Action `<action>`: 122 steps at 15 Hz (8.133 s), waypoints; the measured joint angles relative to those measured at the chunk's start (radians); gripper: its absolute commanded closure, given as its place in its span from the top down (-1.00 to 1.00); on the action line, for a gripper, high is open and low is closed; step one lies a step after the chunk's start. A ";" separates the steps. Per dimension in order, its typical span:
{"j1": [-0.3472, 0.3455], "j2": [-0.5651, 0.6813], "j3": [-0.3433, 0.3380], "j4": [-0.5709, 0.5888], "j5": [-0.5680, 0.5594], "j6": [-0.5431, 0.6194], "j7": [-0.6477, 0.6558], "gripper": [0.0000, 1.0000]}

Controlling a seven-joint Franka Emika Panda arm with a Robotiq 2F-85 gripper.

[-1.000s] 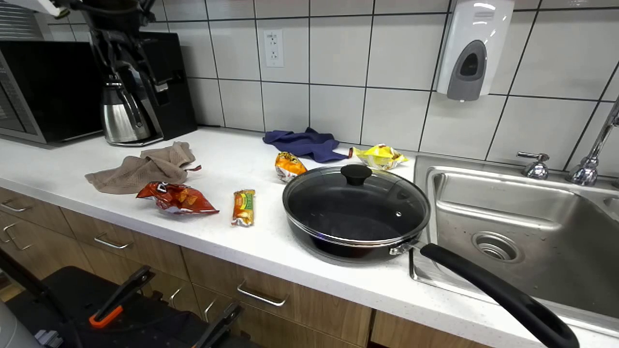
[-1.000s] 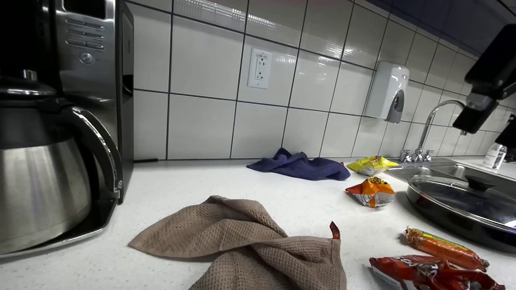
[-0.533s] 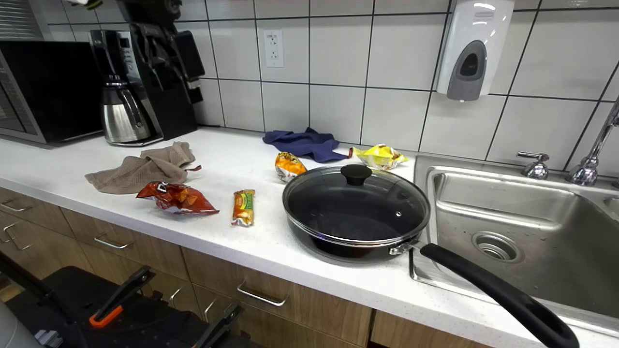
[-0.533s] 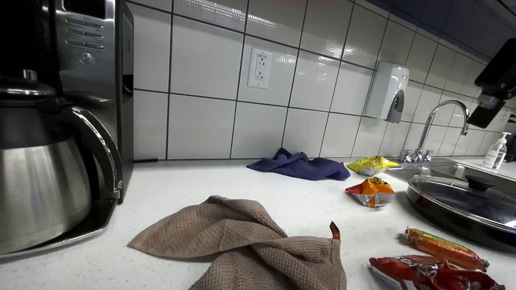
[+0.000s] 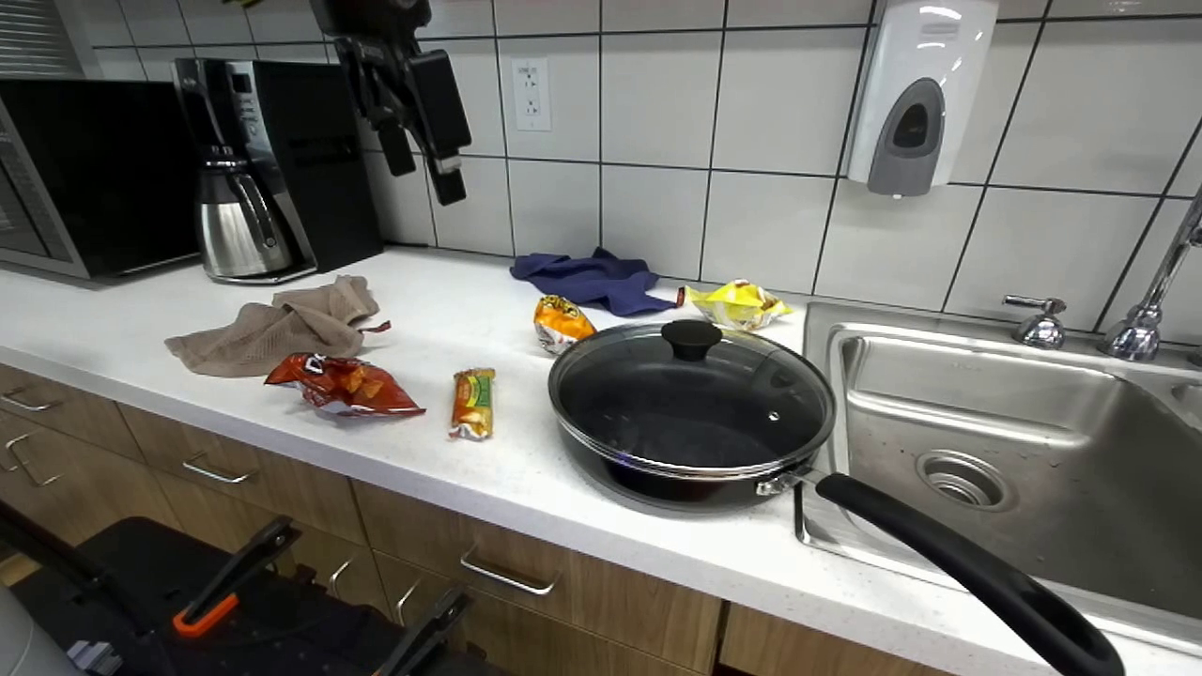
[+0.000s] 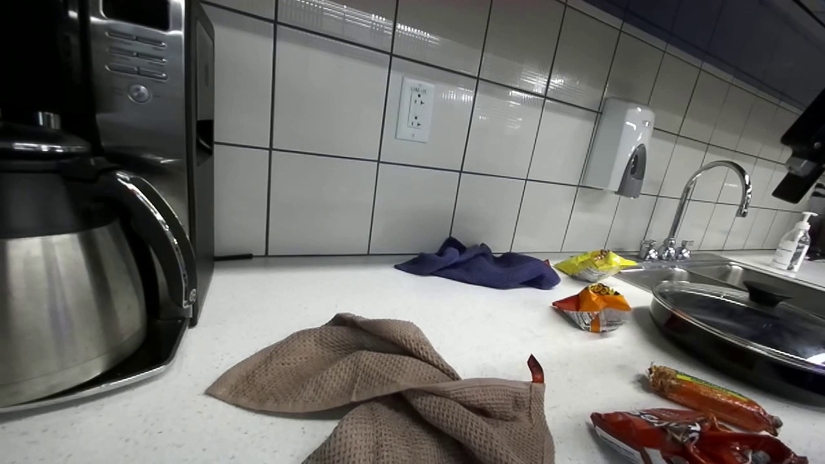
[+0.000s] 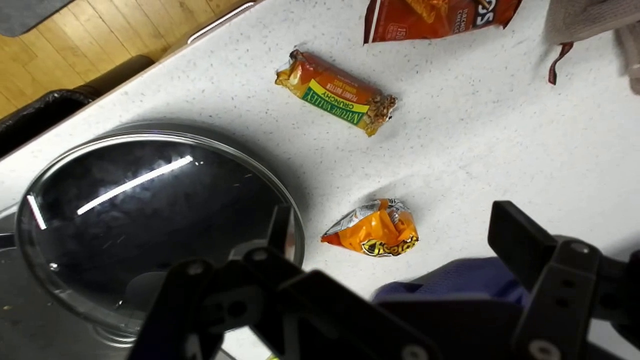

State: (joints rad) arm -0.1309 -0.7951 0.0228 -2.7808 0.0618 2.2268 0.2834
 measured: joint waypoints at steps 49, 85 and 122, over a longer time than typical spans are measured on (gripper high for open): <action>-0.278 0.520 -0.170 0.263 -0.197 0.174 0.036 1.00; -0.178 0.811 -0.249 0.397 -0.080 0.227 0.036 0.48; -0.033 0.786 -0.208 0.533 -0.065 0.025 -0.178 -0.21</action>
State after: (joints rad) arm -0.1641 -0.0087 -0.1851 -2.2475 -0.0032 2.2522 0.1052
